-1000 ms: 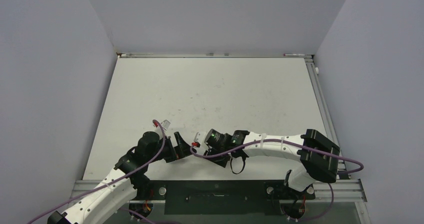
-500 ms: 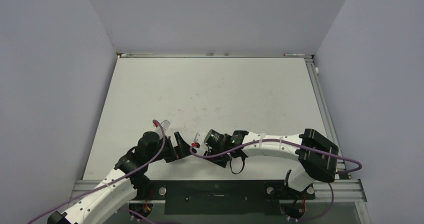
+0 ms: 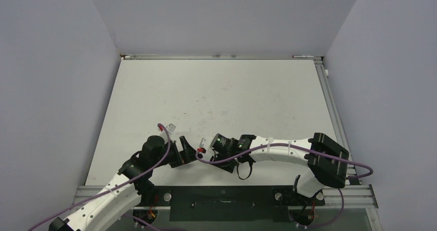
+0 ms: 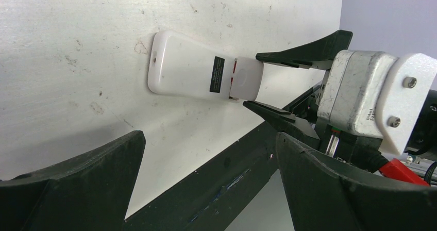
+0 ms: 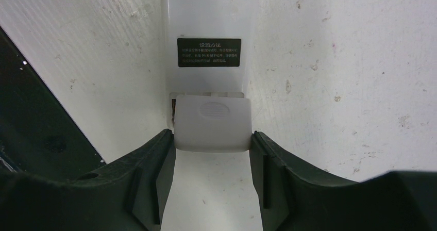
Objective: Load the batteries into the remote control
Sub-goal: Load the battery cover into the remote control.
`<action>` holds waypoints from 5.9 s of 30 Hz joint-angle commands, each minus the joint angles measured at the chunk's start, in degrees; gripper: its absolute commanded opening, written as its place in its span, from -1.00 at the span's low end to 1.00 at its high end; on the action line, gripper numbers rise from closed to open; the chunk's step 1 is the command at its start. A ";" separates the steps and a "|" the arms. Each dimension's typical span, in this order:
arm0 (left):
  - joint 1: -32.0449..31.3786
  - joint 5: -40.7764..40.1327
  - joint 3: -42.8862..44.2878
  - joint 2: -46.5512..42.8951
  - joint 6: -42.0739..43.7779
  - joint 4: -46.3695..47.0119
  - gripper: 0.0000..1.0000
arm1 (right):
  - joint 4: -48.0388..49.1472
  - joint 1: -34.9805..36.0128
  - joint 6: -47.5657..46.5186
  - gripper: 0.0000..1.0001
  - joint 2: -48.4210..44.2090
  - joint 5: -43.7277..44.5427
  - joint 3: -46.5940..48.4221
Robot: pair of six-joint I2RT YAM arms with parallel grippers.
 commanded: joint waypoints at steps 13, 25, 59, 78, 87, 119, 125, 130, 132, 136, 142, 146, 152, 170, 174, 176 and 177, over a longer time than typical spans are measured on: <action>0.29 1.03 1.82 -0.07 0.60 1.50 0.92 | 1.62 1.18 -3.22 -0.83 -1.21 0.43 0.35; 0.29 1.13 1.76 0.03 0.60 1.76 0.92 | 2.75 2.00 -4.12 -0.83 -1.18 0.54 -0.40; 0.29 2.08 1.49 -0.43 0.51 2.48 0.92 | 1.89 -0.71 1.41 -0.82 3.66 -2.26 2.29; 0.29 2.43 1.49 0.16 0.55 2.90 0.92 | 2.26 -0.71 2.88 0.04 2.95 -1.78 3.00; 0.29 2.19 1.62 0.13 0.51 2.62 0.92 | 2.45 -0.71 3.53 0.23 1.80 -0.90 2.71; 0.29 -3.42 5.97 20.18 7.33 11.70 0.98 | 8.83 -1.98 40.47 0.79 -24.91 14.17 -10.54; 0.20 -3.33 7.34 30.51 9.41 18.12 0.74 | 10.71 -2.08 45.66 0.78 -27.39 12.47 -14.74; 0.20 -3.15 9.43 35.72 11.81 21.14 0.50 | 14.34 -2.11 48.16 0.73 -30.14 10.97 -19.25; 0.14 -2.15 10.25 37.24 12.55 22.27 0.40 | 14.55 -2.04 49.47 0.71 -30.21 11.29 -20.24; 0.11 0.43 11.24 39.38 12.90 22.46 0.17 | 15.05 -2.03 51.85 0.62 -29.72 11.94 -21.76; -2.87 0.95 10.17 39.57 11.62 22.70 -0.06 | 15.05 -2.01 54.49 0.44 -28.87 13.93 -22.69; -6.38 -1.47 9.63 39.13 10.82 21.70 -0.13 | 14.63 -2.03 55.58 0.29 -27.84 14.82 -22.25; -9.94 -5.37 8.52 35.95 10.06 17.85 -0.19 | 13.71 -1.94 56.79 0.08 -25.59 16.65 -21.64; -11.27 -6.46 4.13 34.01 7.93 21.05 -0.24 | 15.52 -1.68 58.96 -0.32 -18.98 17.74 -20.11; -11.27 -6.08 4.40 36.12 8.29 22.33 -0.28 | 16.11 -1.52 59.52 -0.38 -18.09 17.14 -20.14; -11.27 -5.91 4.54 36.83 8.51 22.54 -0.30 | 16.37 -1.35 59.82 -0.40 -17.79 16.87 -20.18; -11.23 -5.93 4.64 36.98 8.57 22.51 -0.31 | 16.41 -1.26 59.99 -0.41 -17.53 16.70 -20.11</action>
